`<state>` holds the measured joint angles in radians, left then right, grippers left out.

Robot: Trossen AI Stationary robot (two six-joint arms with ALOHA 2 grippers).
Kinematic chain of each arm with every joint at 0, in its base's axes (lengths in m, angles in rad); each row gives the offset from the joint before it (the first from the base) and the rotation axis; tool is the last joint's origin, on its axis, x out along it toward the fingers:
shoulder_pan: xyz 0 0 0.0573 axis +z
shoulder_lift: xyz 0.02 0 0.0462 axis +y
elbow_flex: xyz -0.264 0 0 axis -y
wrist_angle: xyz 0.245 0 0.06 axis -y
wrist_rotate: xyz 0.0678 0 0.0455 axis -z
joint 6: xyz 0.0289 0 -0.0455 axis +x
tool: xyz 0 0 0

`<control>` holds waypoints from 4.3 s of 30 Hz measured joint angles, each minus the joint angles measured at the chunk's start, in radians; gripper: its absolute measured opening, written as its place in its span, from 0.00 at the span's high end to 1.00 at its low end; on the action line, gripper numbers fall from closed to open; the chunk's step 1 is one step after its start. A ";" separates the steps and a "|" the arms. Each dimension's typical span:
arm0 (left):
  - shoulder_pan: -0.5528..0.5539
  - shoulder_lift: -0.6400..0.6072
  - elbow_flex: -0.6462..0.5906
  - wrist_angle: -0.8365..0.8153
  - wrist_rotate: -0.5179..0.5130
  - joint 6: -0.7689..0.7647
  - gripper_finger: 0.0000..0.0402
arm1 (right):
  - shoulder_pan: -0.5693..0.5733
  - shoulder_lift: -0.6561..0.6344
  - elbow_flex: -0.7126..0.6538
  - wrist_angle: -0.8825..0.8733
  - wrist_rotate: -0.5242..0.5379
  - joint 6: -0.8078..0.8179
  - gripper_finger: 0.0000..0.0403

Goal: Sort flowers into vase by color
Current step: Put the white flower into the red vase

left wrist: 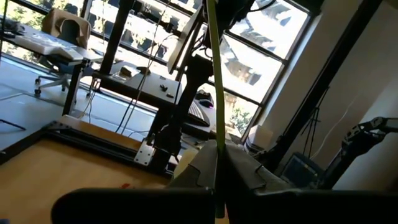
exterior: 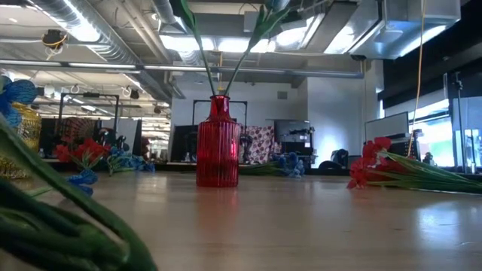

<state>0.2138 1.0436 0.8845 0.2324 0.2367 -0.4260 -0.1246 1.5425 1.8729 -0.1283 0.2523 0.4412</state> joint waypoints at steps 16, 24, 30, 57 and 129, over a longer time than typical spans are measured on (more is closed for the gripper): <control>0.024 -0.263 -0.001 -0.428 0.078 0.114 0.68 | 0.020 0.001 0.000 -0.014 0.008 -0.086 0.97; 0.023 -0.442 -0.001 -0.536 0.059 0.121 0.65 | 0.126 0.059 -0.005 -0.007 0.017 -0.239 0.98; 0.024 -0.533 -0.001 -0.519 -0.037 0.080 0.65 | 0.273 0.062 -0.004 -0.002 0.017 -0.398 0.99; -0.200 -0.499 -0.246 -0.096 0.200 0.063 0.65 | 0.508 0.304 -0.002 -0.115 0.706 -0.396 0.99; -0.257 -0.488 -0.260 -0.127 -0.173 -0.175 0.65 | 0.399 0.148 -0.258 -0.276 0.256 -0.157 0.52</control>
<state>-0.0431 0.5557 0.6247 0.1058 0.0634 -0.6013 0.2745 1.6905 1.6152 -0.4047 0.5080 0.2840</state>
